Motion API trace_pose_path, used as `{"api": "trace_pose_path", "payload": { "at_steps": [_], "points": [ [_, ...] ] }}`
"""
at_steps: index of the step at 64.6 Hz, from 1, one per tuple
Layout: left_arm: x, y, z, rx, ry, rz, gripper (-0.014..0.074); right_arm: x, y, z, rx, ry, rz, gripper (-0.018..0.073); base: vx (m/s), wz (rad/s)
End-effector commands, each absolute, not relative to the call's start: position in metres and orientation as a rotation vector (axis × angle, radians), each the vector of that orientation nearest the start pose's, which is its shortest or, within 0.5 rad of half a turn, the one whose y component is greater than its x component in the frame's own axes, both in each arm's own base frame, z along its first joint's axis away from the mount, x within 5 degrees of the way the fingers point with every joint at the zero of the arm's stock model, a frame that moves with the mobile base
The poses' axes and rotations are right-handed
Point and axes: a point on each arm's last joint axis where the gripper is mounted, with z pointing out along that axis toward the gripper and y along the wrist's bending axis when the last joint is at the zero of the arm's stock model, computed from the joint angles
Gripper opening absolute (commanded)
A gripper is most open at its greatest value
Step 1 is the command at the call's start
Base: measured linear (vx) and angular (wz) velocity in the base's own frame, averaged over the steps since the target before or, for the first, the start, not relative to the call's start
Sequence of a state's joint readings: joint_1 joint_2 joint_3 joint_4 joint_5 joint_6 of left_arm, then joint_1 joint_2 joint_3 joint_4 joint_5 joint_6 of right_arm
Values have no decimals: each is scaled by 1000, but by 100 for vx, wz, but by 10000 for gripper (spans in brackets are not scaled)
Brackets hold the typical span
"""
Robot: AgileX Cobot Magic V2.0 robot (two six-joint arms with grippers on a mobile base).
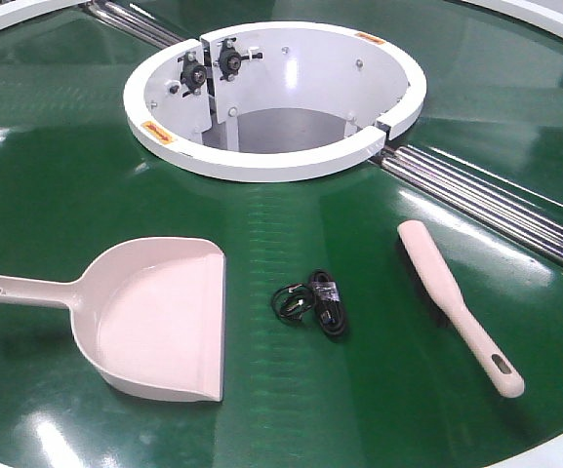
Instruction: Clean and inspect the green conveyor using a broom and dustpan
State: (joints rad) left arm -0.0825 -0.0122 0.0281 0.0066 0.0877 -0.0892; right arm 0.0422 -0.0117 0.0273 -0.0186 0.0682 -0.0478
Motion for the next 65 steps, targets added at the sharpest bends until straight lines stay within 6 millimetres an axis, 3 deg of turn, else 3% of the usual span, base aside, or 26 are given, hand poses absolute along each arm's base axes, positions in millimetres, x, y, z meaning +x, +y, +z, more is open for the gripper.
{"api": "trace_pose_path", "payload": {
  "at_steps": [1, 65],
  "points": [
    [55, -4, 203, -10, 1505, -138, -6, 56, 2, 204, -78, 1485, -26, -8, 0, 0],
    [55, -4, 203, -10, 1503, -138, -6, 56, 2, 204, -78, 1485, -26, -8, 0, 0]
  ]
}}
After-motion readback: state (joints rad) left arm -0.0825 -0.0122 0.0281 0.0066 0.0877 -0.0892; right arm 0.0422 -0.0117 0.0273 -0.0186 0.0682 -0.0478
